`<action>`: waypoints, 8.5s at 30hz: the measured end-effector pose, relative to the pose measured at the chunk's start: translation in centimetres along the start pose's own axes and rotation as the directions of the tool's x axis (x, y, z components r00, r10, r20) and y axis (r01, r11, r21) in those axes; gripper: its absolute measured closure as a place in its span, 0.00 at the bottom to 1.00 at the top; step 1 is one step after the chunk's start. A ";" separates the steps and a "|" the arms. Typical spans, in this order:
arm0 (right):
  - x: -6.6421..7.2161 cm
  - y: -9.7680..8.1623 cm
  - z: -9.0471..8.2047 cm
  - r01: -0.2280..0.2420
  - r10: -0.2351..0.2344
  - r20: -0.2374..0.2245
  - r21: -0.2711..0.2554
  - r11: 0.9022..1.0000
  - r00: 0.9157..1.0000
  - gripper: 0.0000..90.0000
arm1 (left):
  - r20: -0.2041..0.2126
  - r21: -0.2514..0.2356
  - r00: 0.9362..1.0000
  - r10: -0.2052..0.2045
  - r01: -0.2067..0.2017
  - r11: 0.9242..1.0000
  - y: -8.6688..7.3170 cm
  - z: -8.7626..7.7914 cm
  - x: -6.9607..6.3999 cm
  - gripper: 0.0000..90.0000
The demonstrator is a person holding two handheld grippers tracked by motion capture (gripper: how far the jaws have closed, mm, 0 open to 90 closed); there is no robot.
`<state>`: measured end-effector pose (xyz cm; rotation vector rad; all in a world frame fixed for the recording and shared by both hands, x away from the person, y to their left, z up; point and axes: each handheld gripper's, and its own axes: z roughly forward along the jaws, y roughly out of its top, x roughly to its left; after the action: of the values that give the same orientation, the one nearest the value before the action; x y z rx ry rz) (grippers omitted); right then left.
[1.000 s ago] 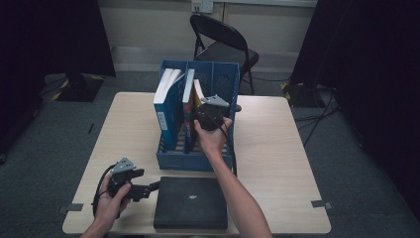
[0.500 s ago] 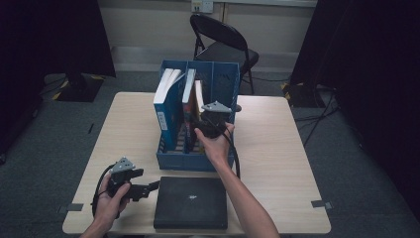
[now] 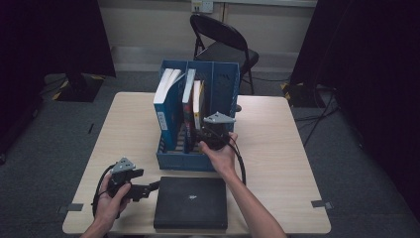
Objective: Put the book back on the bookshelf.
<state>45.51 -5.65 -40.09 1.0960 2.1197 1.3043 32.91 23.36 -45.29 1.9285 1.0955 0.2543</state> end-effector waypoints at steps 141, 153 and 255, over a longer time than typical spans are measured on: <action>1.8 -12.0 -7.9 0.104 -0.034 -0.271 0.249 0.963 0.962 0.26 | 0.130 0.132 0.985 0.113 -0.130 0.983 0.2 2.4 -0.5 0.42; 2.3 -11.4 -6.9 0.116 -0.033 -0.320 0.242 0.963 0.947 0.28 | 0.169 0.157 0.980 0.104 -0.131 0.979 0.3 3.4 -1.6 0.31; 1.5 -12.9 -9.5 0.112 -0.060 -0.225 0.225 0.968 0.972 0.62 | 0.281 0.255 0.959 0.028 -0.103 0.961 -0.7 2.5 -3.4 0.38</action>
<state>32.87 -12.87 -46.85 0.9745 2.5084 1.2016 31.87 19.38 -46.51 2.1645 0.9162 -0.1327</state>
